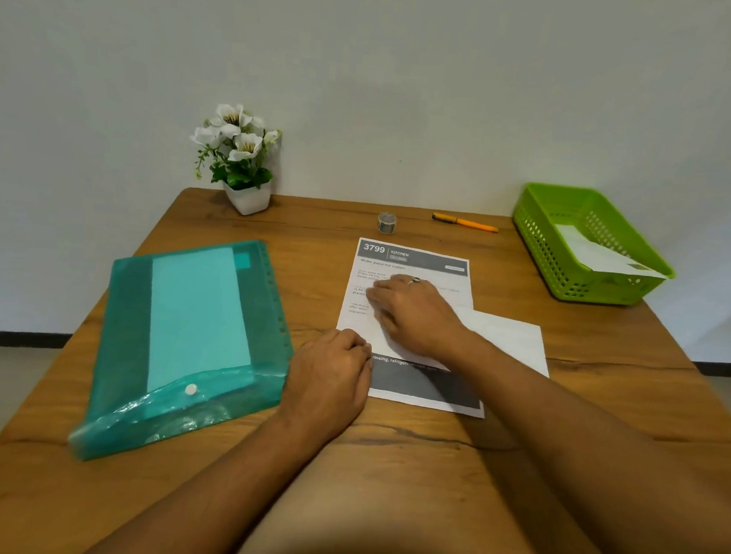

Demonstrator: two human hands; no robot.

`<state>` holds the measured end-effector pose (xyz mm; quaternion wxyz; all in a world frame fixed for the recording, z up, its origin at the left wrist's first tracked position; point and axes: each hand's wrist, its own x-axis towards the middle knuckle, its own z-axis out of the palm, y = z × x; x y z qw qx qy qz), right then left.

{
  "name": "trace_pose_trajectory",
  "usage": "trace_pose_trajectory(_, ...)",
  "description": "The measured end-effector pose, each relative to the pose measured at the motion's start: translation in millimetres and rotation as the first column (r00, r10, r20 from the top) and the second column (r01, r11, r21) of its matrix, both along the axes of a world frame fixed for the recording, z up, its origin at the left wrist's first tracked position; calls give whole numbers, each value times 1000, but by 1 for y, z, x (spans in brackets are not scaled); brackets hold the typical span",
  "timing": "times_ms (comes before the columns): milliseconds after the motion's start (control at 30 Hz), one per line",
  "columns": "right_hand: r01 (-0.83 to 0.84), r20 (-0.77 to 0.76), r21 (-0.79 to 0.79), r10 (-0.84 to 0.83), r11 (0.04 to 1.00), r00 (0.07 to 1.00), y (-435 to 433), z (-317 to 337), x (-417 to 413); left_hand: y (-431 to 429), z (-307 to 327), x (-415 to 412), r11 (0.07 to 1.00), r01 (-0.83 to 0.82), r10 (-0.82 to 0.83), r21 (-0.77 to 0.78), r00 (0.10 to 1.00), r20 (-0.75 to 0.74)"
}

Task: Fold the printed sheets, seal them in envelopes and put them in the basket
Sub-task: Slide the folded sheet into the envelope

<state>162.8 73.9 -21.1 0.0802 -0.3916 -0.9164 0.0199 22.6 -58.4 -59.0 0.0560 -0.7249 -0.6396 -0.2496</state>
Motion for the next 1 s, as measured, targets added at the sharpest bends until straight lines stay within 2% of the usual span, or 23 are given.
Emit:
trace_pose_trajectory(133, 178, -123, -34, -181, 983, 976, -31, -3, 26, -2, 2, 0, 1000, -15, 15, -15, 1000, 12)
trace_pose_trajectory(200, 216, -80, -63, -221, 974, 972, -39, -10, 33, -2, 2, 1, 1000, -17, 18, -19, 1000, 19)
trace_pose_trajectory(367, 125, -67, -112, -133, 986, 989, -39, -22, 28, 11, 1, 4, 999, -40, 40, -18, 998, 51)
trace_pose_trajectory(533, 51, -84, -141, -63, 989, 994, -37, -26, 21, 42, -1, 7, 974, -43, 37, -221, 999, -32)
trace_pose_trajectory(667, 82, 28, -156, -79, 984, 997, -29, -33, 34, 46, -7, 4, 954, -64, 32, -294, 993, -115)
trace_pose_trajectory(833, 218, 114, -210, -198, 953, 974, -1, -35, 80, 45, -2, 6, 945, -86, 45, -315, 990, -135)
trace_pose_trajectory(1000, 340, 166, -195, -311, 920, 936, 27, -36, 125, 44, 0, 7, 942, -88, 45, -323, 989, -140)
